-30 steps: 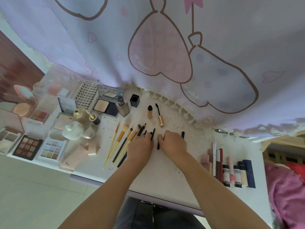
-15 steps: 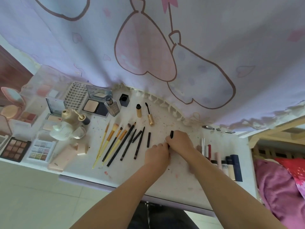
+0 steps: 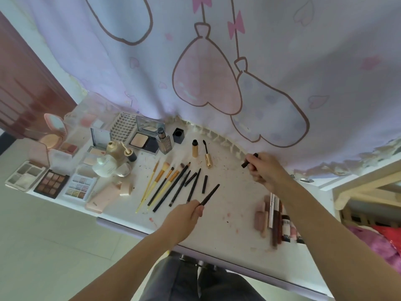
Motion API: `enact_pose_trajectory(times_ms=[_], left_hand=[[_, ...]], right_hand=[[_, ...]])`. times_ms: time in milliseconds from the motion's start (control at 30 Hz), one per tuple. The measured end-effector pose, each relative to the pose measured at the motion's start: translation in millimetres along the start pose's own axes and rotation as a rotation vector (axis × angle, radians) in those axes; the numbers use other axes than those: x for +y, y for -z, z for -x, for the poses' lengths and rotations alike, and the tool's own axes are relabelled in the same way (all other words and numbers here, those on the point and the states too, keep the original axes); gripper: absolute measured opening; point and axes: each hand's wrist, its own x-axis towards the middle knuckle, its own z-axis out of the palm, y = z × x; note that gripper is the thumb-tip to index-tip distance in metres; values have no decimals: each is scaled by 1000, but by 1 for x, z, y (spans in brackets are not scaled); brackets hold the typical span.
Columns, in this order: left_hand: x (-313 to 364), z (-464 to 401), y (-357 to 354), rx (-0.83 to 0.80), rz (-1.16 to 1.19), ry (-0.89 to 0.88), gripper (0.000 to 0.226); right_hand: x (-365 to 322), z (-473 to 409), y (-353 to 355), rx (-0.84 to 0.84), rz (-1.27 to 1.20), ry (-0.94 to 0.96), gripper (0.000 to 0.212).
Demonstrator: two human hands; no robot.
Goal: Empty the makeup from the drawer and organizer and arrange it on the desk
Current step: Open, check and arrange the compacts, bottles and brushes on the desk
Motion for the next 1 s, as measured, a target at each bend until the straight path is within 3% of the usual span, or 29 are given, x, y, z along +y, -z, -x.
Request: enact_pose_trajectory(times_ms=[100,167,333,433,533,767,1000], left_hand=[[-6,4,-7,75,150,69,23],[1,-4,-12,76,118,84,17],[21,-38,-20,58,-112,153,21],[35,-53,-21,158,-346,149,30],[37,-66,-24,152,-590,96,35],[23,-75,-19,37,-863,93,27],[7,-73,-11,46,-820,73,38]], right_hand=[[2,5,-3,-46,66,-32,14],[15,7,-13,-60,140,-82,9],[49,9,-24,-59,156,-206,24],[65,6,-26,8,200,-204,23],[78,1,-30,87,240,-207,18],[87,-10,-47,145,528,-87,12],[90,-21,-80,148,718,72,21]])
